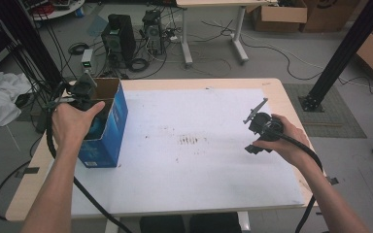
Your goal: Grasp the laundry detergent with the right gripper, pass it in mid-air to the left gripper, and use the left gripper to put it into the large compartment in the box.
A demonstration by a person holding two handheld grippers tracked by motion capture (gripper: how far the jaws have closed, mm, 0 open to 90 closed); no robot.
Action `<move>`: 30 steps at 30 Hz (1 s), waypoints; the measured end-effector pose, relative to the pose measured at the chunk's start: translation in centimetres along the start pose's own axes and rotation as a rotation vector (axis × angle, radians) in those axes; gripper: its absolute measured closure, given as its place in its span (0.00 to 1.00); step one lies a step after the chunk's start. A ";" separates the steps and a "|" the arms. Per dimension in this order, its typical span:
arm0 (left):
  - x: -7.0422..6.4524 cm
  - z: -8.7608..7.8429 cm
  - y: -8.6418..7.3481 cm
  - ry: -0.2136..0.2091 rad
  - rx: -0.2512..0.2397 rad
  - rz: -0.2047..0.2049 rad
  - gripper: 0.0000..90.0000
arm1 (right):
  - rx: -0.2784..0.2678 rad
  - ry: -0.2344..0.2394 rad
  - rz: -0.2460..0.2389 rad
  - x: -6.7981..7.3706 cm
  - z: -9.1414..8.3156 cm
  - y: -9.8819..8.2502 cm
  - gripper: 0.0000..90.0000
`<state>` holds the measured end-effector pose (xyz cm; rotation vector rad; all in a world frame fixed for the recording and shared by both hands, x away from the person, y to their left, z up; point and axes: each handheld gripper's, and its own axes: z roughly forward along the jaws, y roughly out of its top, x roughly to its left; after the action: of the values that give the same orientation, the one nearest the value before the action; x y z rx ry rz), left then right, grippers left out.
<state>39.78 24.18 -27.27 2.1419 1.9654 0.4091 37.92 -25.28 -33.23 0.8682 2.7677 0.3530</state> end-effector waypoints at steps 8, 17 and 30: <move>-0.4 -1.2 0.4 -0.003 -0.015 0.009 0.26 | 0.001 0.000 0.002 0.0 0.0 0.1 0.22; -1.0 -2.9 1.2 -0.001 -0.026 0.039 0.20 | 0.001 0.002 0.000 0.0 -0.1 0.1 0.22; -2.3 -6.4 2.2 -0.012 -0.068 0.081 0.20 | 0.001 -0.001 0.002 -0.1 -0.1 0.0 0.22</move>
<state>39.53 21.49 -20.67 2.1822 1.8360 0.4686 37.90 -25.36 -33.10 0.8711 2.7668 0.3521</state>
